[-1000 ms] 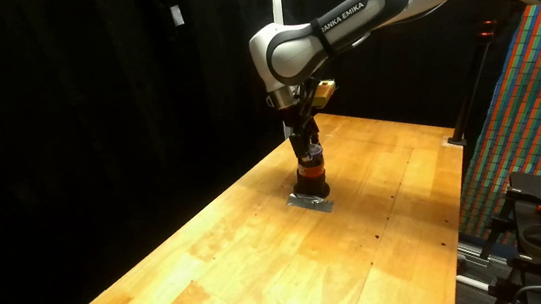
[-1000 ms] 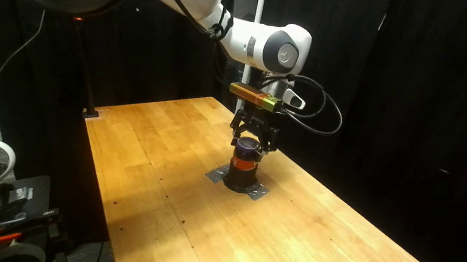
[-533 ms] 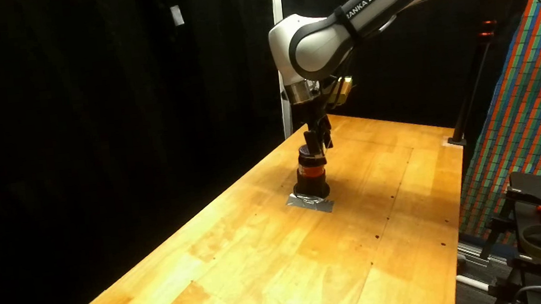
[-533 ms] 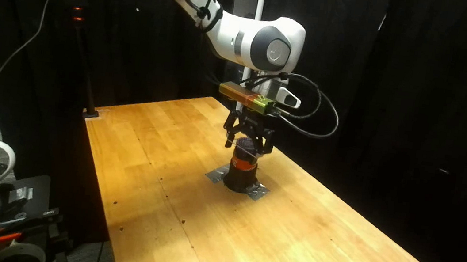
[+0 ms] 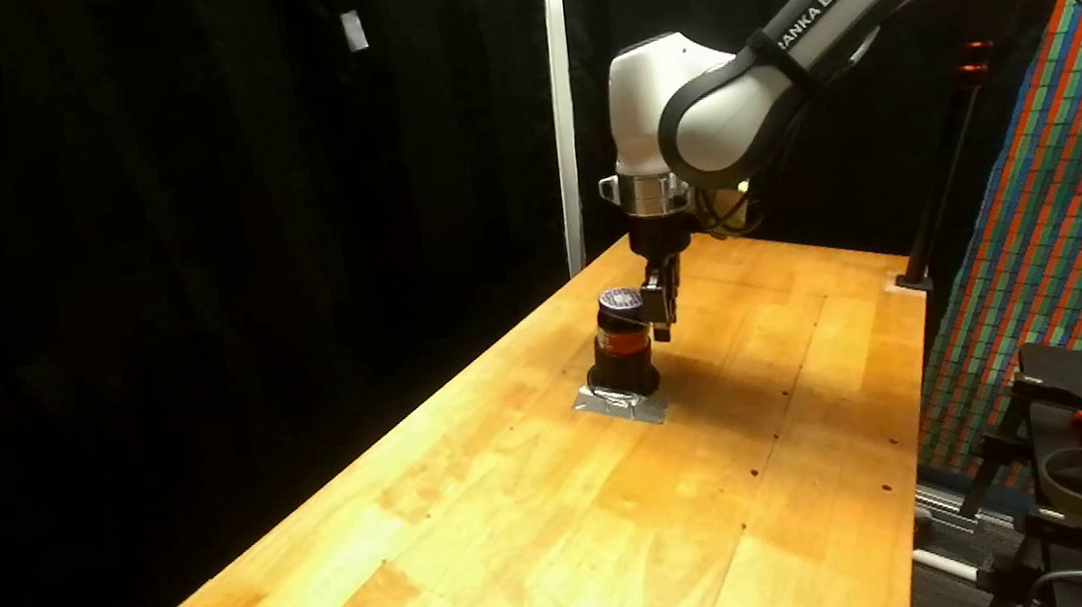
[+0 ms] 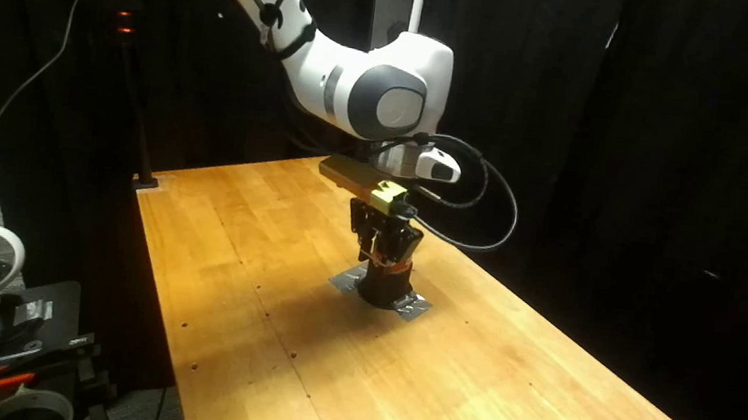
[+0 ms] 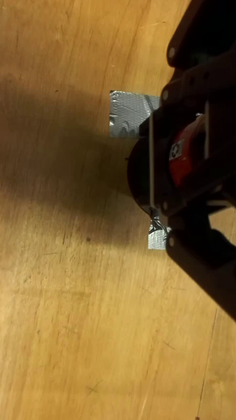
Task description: Put the rubber band on the jar.
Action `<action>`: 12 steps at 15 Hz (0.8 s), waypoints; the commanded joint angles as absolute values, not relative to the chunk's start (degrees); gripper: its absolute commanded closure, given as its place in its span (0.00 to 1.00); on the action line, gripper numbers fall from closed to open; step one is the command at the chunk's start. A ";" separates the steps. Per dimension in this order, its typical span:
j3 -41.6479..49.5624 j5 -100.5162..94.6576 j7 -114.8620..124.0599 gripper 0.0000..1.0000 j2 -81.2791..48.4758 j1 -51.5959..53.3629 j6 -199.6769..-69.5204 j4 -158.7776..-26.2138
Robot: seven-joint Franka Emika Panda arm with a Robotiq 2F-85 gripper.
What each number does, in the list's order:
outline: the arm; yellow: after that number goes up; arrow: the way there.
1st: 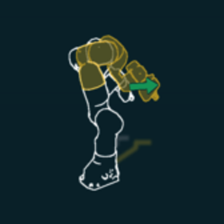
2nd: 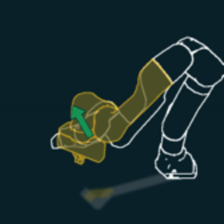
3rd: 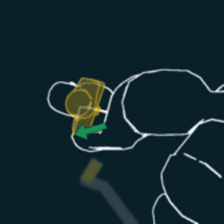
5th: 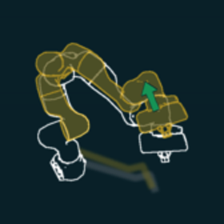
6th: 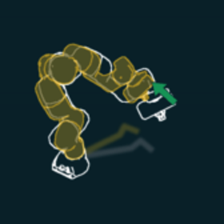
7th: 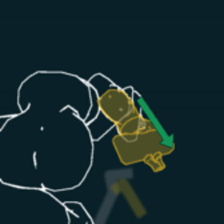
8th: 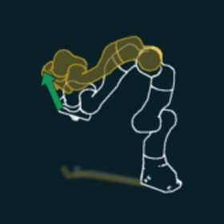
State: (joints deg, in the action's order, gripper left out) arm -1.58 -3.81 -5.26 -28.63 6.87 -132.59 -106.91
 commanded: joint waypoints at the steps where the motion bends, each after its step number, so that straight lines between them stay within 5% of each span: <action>1: -2.03 -5.14 -3.97 0.80 -21.16 6.28 -145.70 -121.00; 5: -1.35 -5.99 -2.42 0.87 -16.28 6.85 -163.17 -133.35; 12: 4.56 -7.77 -3.27 0.81 -12.91 10.36 -198.00 -150.14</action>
State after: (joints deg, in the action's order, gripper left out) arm 0.70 -6.87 -2.65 -15.53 7.63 -186.74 -143.34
